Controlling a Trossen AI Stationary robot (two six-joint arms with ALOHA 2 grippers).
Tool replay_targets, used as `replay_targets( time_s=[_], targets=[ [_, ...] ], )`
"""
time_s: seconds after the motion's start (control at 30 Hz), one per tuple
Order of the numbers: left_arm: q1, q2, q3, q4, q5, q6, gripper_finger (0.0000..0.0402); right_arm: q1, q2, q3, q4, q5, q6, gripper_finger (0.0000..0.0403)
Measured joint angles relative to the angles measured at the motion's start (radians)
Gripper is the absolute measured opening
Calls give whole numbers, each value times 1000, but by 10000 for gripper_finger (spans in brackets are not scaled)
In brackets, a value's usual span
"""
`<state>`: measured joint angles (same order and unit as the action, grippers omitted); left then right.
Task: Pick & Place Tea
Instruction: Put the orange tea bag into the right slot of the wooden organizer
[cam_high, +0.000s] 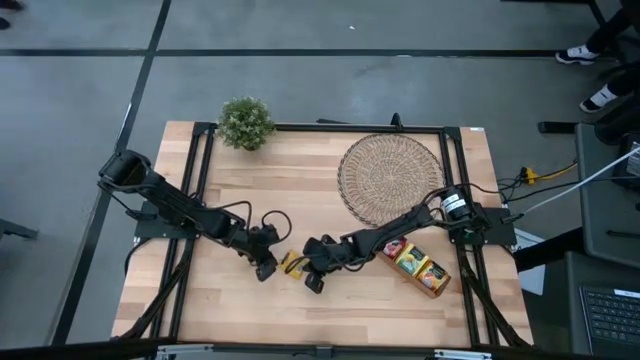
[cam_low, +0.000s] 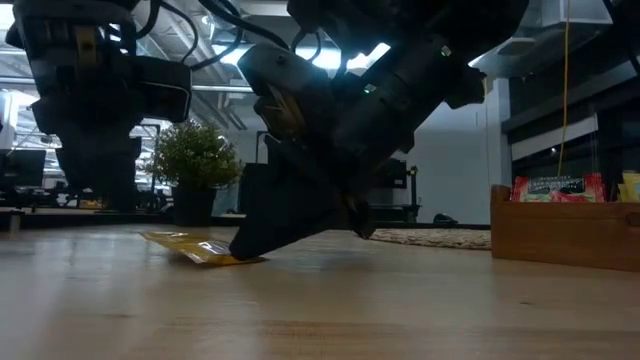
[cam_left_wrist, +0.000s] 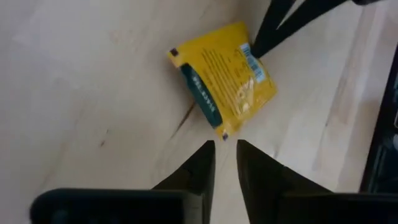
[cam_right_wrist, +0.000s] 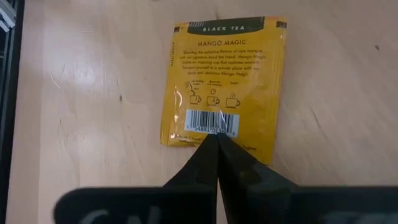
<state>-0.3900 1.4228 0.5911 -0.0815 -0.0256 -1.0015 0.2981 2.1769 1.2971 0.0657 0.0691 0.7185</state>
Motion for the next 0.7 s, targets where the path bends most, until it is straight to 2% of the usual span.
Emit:
replay_targets(
  time_s=[0.4,0.57,0.7],
  targets=[
    [0,156,2,144,72,-100,120,0,4,-1,27,14,-31,6],
    [0,181,3,184,67,-68,120,0,4,-2,30,16,-40,5],
    [0,178,0,219,43,-17,102,0,5,-2,34,16,-40,10]
  ],
)
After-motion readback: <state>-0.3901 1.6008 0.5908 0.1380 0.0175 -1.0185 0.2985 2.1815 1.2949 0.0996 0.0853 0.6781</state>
